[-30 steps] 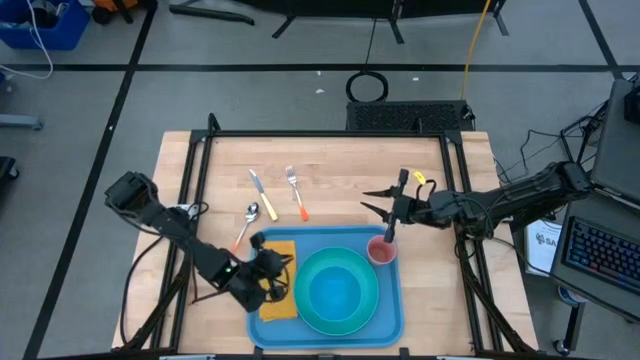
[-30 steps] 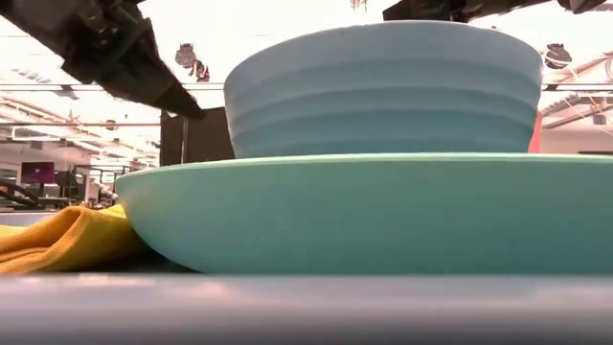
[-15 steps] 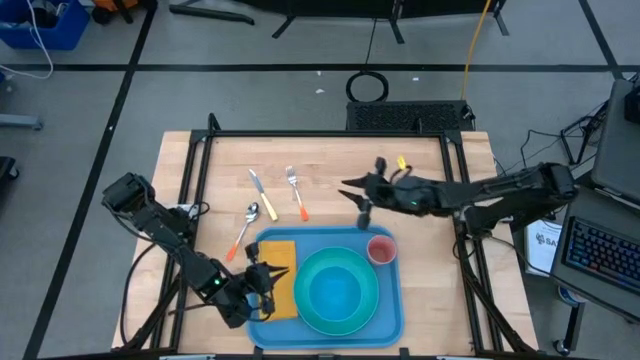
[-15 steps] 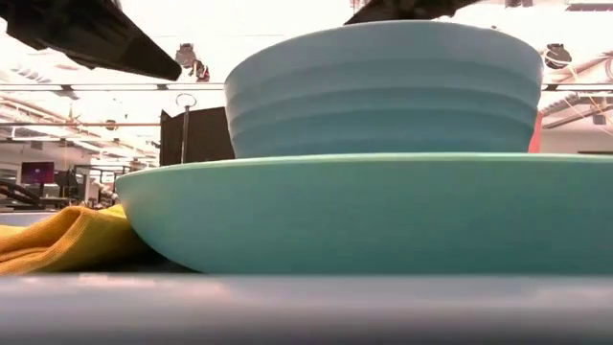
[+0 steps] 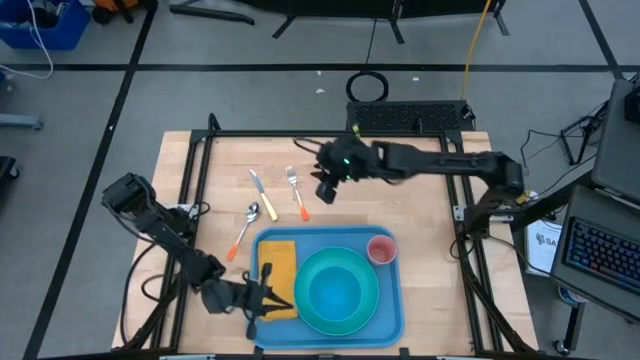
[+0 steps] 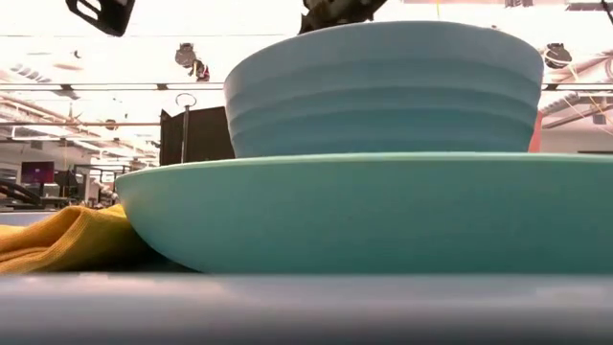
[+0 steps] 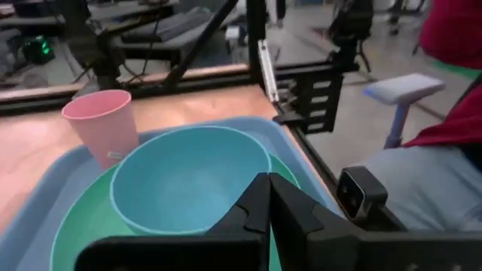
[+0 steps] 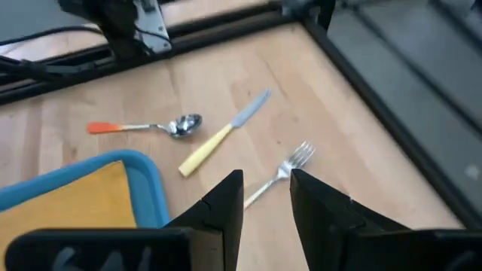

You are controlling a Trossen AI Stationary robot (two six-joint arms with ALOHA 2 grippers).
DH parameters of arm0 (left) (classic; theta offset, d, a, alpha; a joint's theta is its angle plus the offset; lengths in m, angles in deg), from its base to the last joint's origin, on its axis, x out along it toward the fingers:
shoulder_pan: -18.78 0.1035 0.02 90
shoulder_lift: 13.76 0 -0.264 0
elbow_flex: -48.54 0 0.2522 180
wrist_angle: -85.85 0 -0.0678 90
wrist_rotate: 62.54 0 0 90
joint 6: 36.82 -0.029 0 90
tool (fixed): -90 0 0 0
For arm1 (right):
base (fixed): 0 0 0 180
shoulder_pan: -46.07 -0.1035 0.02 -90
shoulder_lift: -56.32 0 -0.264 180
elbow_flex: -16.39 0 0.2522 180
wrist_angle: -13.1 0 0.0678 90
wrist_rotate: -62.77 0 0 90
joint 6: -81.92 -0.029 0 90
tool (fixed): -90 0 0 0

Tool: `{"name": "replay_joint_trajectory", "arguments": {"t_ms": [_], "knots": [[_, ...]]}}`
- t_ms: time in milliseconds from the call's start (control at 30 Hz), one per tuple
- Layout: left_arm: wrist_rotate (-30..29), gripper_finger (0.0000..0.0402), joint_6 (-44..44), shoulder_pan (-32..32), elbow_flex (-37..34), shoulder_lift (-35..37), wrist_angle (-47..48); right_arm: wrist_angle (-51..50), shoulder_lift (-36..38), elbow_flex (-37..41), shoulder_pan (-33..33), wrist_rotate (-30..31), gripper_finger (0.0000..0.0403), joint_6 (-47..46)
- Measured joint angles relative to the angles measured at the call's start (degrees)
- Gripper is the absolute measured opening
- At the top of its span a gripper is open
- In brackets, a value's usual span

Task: Set up tray
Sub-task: Put the orange fork on the yellow napkin

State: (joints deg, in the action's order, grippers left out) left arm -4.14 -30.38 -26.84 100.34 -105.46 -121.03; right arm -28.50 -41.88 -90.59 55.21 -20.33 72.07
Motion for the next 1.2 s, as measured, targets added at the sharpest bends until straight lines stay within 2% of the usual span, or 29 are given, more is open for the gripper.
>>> {"name": "replay_joint_trajectory", "arguments": {"t_ms": [67, 167, 267, 400, 467, 667, 833, 967, 1200], "knots": [[0.0, 0.0015, -0.2, 0.0, -2.9, 0.0, -5.5, -2.9, -2.6, -3.7, 1.9, -3.8, 0.01, -0.5], [0.4, 0.0022, -1.0, 0.0, -6.1, 0.0, -12.4, -4.9, -6.0, -8.2, 5.3, -12.8, 0.01, -2.6], [2.8, 0.0018, -1.9, 0.0, -9.0, 0.0, -17.3, -5.9, -9.4, -10.7, 8.5, -20.6, 0.01, -4.4], [10.4, 0.0004, -5.4, -0.6, -12.0, 0.0, -25.9, -9.5, -14.1, -14.2, 11.5, -22.0, 0.01, -4.5], [12.2, 0.0005, -7.5, -1.0, -13.2, 0.0, -29.1, -11.6, -16.6, -16.8, 12.6, -22.3, 0.0102, -4.4], [9.4, 0.0027, -8.7, -2.1, -14.3, 0.0, -30.1, -17.5, -24.5, -21.5, 14.6, -28.2, 0.0132, -4.3], [8.4, 0.0014, -9.5, -2.1, -14.3, 0.0, -29.8, -17.1, -28.8, -23.9, 14.5, -28.3, 0.0167, -5.7], [7.7, 0.0004, -10.8, -2.1, -14.3, 0.0, -29.9, -13.1, -29.8, -23.9, 14.1, -29.6, 0.0183, -8.4], [7.6, 0.0028, -12.1, -2.1, -14.3, 0.0, -29.8, -11.6, -29.8, -24.0, 11.3, -29.7, 0.0186, -8.8]]}}
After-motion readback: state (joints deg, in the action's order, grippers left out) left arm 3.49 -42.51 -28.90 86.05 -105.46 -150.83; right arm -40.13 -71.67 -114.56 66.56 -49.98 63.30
